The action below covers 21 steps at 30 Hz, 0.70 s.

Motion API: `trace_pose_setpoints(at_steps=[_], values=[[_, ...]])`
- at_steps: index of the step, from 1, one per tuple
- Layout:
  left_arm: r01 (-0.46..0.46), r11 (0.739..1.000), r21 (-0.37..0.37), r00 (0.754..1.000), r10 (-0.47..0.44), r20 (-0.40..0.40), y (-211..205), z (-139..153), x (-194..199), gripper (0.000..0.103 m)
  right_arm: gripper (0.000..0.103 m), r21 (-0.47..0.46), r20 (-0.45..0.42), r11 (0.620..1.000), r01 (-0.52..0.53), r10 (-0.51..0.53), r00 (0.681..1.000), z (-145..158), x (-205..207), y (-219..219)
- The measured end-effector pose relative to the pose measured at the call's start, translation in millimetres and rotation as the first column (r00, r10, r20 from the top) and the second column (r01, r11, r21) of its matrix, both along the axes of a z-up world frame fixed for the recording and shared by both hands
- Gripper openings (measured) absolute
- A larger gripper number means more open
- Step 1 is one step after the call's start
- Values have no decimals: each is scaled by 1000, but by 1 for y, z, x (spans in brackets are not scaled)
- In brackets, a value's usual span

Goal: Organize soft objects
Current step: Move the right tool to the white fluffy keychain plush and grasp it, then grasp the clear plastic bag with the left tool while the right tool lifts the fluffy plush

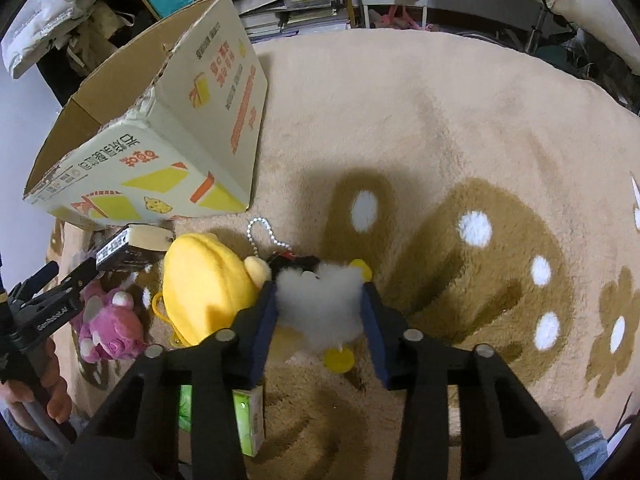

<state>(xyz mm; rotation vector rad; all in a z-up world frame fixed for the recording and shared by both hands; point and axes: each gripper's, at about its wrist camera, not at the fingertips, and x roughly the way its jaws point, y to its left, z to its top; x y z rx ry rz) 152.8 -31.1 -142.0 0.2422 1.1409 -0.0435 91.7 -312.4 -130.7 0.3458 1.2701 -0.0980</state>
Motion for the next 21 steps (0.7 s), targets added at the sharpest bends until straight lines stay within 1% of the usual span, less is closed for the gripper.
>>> trace_pose_setpoints(at_steps=[3,8,12,17,21], values=[[1,1000,10,1000,-1,-7,-1,-4,2,96,37,-11,6,1000,-13,13,1000,1,2,3],[-25,1000,4,999,25,-28,4,-13,9,96,37,-30,14,999,-15,15,1000,5,0,6],[-56,998,-37,998,55,-40,12,-18,14,96,37,-41,19,999,-11,12,1000,9,-2,7],[-76,995,-60,995,72,-72,17,-27,20,96,37,-46,20,999,-13,14,1000,8,-1,7],[-95,992,-83,993,89,-76,21,-30,24,96,37,-33,21,999,-1,2,1000,7,-1,2]])
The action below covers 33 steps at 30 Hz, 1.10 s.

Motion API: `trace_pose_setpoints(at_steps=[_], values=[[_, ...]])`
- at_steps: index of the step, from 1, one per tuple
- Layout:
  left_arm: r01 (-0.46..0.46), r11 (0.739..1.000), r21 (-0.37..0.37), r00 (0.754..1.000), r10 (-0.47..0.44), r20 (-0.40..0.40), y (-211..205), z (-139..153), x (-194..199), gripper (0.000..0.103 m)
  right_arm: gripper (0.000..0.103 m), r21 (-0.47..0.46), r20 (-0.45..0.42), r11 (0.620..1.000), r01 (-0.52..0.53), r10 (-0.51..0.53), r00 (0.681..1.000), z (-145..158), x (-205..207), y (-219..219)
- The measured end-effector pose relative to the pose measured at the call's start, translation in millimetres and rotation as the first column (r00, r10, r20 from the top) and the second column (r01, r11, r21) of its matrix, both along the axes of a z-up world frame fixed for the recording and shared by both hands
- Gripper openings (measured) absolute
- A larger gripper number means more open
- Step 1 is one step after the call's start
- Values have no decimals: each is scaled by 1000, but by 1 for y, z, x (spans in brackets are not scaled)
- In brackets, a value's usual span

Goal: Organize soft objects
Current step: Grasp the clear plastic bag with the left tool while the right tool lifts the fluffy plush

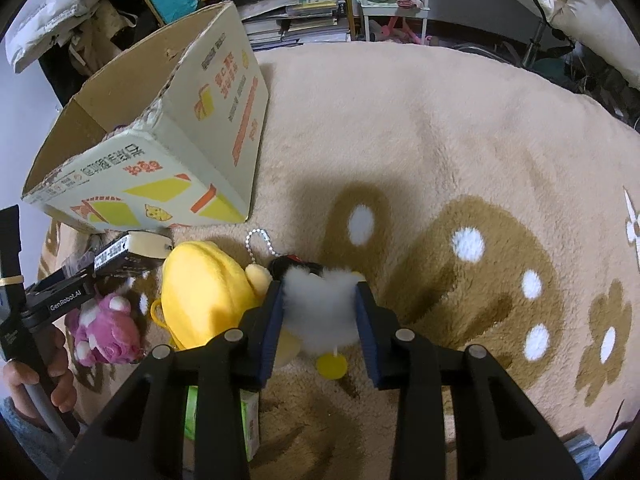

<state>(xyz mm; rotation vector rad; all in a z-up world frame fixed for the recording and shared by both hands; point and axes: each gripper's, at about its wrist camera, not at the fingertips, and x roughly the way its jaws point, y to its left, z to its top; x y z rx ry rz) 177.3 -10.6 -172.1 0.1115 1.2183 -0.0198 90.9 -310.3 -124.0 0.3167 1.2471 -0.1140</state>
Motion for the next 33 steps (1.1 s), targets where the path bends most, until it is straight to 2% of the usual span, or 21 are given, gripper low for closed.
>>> trace_pose_setpoints(at_steps=[4,10,15,20,25,29,30,31,33], values=[[-19,1000,-17,1000,19,4,2,-3,6,96,37,62,-16,998,12,-11,1000,-8,5,-8],[-24,1000,-19,1000,24,13,3,-5,9,96,35,95,-29,995,14,-11,1000,-15,9,-7],[-33,999,-33,999,33,18,7,-6,12,96,30,128,-61,992,2,6,998,-24,7,-4],[-17,999,-35,999,18,33,10,-4,15,84,27,112,-41,994,7,-2,999,-21,8,-3],[-19,999,-41,999,20,36,11,-1,12,77,23,31,-11,999,-19,19,1000,-8,10,1],[-34,997,-67,999,36,35,14,3,5,68,22,31,-6,999,-17,17,1000,-7,11,0],[-41,997,-69,998,44,35,15,3,3,60,21,29,-1,1000,-12,12,1000,-6,12,0],[-50,996,-69,998,52,27,17,3,3,57,20,25,10,1000,-5,5,1000,-3,12,-2],[-55,995,-83,998,57,29,19,3,3,56,11,26,31,1000,1,-2,1000,1,13,-3]])
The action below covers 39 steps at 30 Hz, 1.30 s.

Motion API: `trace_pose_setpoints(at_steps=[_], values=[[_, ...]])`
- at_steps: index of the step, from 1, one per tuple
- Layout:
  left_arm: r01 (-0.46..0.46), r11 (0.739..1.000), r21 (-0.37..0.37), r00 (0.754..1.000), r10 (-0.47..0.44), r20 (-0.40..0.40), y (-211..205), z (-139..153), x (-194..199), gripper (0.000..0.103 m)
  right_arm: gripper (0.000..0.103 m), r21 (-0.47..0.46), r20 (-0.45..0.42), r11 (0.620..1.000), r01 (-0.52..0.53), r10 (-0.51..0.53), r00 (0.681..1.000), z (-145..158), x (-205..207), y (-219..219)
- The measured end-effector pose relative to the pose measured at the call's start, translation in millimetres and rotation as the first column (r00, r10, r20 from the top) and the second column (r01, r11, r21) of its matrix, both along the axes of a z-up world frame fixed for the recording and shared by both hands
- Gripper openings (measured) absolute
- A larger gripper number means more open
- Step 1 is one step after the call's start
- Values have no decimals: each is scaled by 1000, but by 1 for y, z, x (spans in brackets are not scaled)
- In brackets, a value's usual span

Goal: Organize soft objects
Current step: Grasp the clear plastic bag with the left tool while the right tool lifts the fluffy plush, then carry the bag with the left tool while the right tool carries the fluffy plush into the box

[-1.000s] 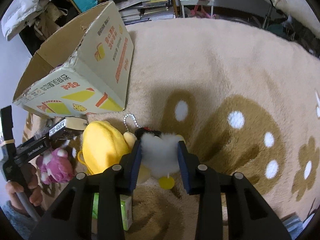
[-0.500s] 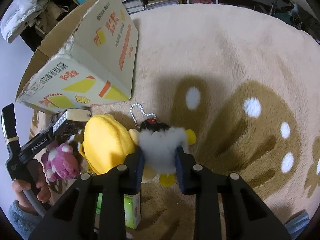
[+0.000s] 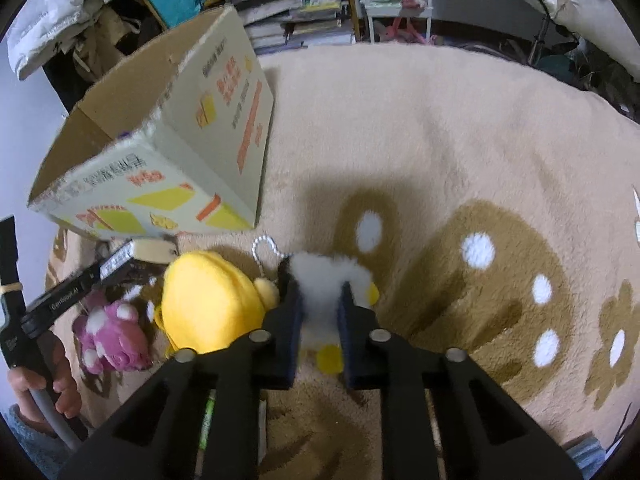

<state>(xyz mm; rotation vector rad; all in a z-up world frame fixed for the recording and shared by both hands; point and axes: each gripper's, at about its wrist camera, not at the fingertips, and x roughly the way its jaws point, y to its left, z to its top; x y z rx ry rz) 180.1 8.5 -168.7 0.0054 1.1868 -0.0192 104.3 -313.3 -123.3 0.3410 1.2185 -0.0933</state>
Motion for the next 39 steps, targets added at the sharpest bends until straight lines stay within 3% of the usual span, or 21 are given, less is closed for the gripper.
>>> trace_pose_setpoints(at_steps=[6,8,11,17,29,34,39], values=[[22,999,-27,1000,-22,22,-2,7,-4,45,5,22,6,1000,8,-8,1000,1,0,-4],[38,997,-64,999,-36,24,-3,10,-6,29,4,28,15,1000,12,-13,1000,5,1,-5],[76,991,-114,997,-74,22,-9,14,-12,18,4,39,31,999,17,-18,999,5,-1,-4],[142,989,-48,989,-140,51,-30,18,-23,15,3,45,66,999,12,-15,998,7,-8,-2],[73,997,38,979,-79,188,-28,59,-56,15,3,41,237,999,8,-17,971,41,-19,-2],[64,996,61,952,-79,297,-25,84,-78,15,3,38,335,999,-1,-12,942,62,-24,2],[91,996,17,901,-90,425,-22,113,-89,15,3,35,439,999,-26,8,898,81,-29,9]])
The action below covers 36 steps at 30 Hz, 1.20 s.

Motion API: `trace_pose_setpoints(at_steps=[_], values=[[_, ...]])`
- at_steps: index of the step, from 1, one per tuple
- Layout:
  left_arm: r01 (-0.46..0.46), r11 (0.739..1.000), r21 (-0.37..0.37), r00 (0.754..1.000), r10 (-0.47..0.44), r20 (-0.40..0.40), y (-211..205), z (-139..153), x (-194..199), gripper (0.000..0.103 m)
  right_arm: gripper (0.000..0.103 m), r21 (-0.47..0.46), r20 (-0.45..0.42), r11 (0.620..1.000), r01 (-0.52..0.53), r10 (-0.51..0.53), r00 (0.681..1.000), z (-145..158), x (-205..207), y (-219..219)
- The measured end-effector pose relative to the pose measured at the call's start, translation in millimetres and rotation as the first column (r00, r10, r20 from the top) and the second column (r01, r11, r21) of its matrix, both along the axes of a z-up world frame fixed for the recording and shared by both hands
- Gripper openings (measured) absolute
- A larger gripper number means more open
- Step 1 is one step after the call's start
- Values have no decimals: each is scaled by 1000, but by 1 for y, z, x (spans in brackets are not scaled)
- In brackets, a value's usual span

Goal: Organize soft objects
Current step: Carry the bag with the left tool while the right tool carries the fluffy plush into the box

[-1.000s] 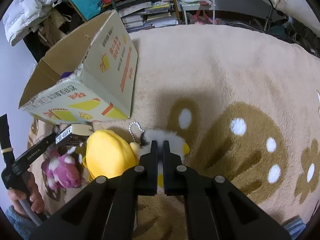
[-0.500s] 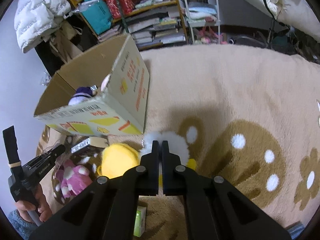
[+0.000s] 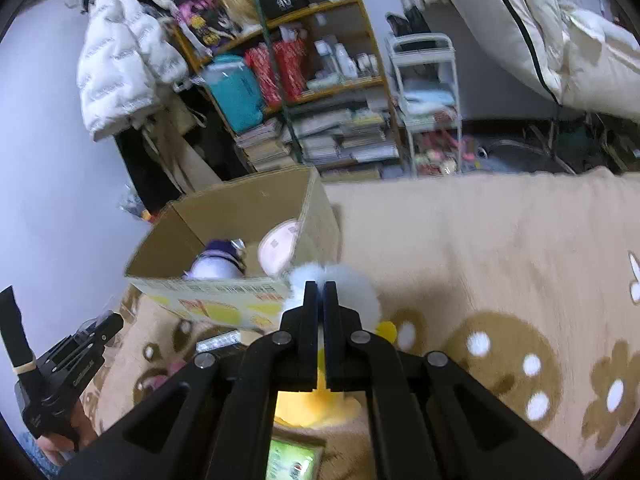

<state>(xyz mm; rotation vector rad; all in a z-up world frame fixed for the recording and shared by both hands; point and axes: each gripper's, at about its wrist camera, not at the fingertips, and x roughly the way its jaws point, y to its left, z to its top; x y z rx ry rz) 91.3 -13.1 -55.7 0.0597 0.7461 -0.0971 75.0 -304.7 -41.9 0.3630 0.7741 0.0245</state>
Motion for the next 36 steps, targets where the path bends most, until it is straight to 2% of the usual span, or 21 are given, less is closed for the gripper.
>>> trace_pose_setpoints(at_steps=[5,10,16,22,25,29,36], values=[[3,1000,-11,993,-2,121,1,25,-11,15,3,-18,110,1000,-18,20,994,25,-2,8],[21,1000,20,975,-25,222,-7,51,-13,15,3,-34,195,999,-36,42,980,49,4,14],[50,998,41,958,-60,280,-16,69,3,15,2,-53,248,996,-66,78,966,64,25,23],[60,996,63,959,-75,274,-26,68,30,15,1,-98,273,988,-119,142,952,68,41,37],[56,995,79,969,-73,235,-33,56,47,16,1,-113,253,984,-139,164,954,59,49,41],[58,997,60,981,-68,183,-38,40,64,17,1,-89,199,981,-170,185,962,41,57,41],[83,996,37,987,-87,133,-44,24,77,17,1,-73,139,977,-201,210,968,18,64,47]])
